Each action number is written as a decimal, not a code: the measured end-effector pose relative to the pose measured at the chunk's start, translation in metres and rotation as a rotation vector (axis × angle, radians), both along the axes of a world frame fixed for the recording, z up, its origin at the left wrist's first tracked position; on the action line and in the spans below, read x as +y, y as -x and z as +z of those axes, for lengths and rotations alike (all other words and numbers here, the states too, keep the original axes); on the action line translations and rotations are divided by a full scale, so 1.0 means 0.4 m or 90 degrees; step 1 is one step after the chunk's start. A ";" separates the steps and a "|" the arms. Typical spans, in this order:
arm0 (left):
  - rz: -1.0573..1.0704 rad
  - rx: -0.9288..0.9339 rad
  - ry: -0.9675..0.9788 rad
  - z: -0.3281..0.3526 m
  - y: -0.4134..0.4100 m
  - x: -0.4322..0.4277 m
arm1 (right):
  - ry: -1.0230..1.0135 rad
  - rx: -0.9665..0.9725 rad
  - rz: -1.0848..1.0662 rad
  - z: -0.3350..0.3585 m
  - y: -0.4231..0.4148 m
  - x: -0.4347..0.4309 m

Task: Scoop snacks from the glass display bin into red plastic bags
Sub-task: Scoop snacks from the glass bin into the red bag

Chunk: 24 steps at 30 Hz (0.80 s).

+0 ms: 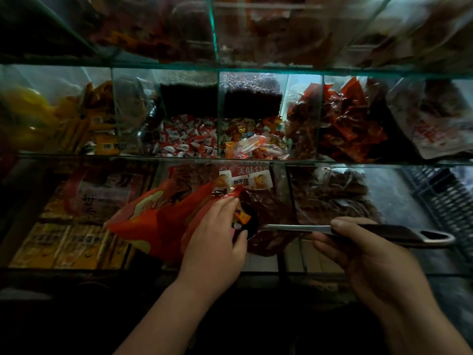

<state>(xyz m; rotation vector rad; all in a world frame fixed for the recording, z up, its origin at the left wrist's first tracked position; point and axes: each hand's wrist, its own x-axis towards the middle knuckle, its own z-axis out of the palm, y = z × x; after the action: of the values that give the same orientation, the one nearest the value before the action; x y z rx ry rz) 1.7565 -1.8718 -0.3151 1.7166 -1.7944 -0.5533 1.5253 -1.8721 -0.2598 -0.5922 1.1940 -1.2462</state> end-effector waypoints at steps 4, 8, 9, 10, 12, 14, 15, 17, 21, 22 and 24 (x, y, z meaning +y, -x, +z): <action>0.013 -0.090 -0.050 -0.026 0.019 -0.043 | -0.002 -0.012 -0.002 0.007 0.008 0.011; 0.022 -0.085 0.016 -0.028 0.031 -0.046 | -0.009 -0.029 -0.018 0.019 0.007 0.021; 0.026 -0.079 0.047 -0.026 0.034 -0.042 | -0.005 -0.030 -0.015 0.024 0.006 0.023; 0.028 -0.074 0.074 -0.022 0.038 -0.038 | 0.002 -0.032 -0.011 0.032 0.006 0.026; 0.028 -0.058 0.115 -0.012 0.043 -0.037 | 0.027 -0.042 -0.011 0.050 0.004 0.032; 0.018 -0.049 0.155 0.007 0.046 -0.051 | 0.051 -0.055 -0.023 0.069 0.005 0.035; 0.010 -0.048 0.181 0.020 0.047 -0.066 | 0.065 -0.063 -0.030 0.080 0.006 0.032; -0.010 -0.043 0.226 0.052 0.050 -0.109 | 0.095 -0.076 -0.046 0.106 0.009 0.018; -0.055 -0.038 0.266 0.118 0.069 -0.236 | 0.114 -0.095 -0.092 0.149 0.008 -0.039; -0.066 -0.036 0.261 0.129 0.075 -0.271 | 0.116 -0.102 -0.104 0.155 0.003 -0.057; -0.073 0.002 0.230 0.138 0.084 -0.337 | 0.122 -0.113 -0.118 0.157 -0.014 -0.094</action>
<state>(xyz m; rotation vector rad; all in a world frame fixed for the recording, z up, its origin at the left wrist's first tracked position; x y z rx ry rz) 1.7230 -2.0065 -0.2599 1.3739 -1.8661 -0.2556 1.5311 -1.9096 -0.1969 -0.5059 1.0045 -1.5503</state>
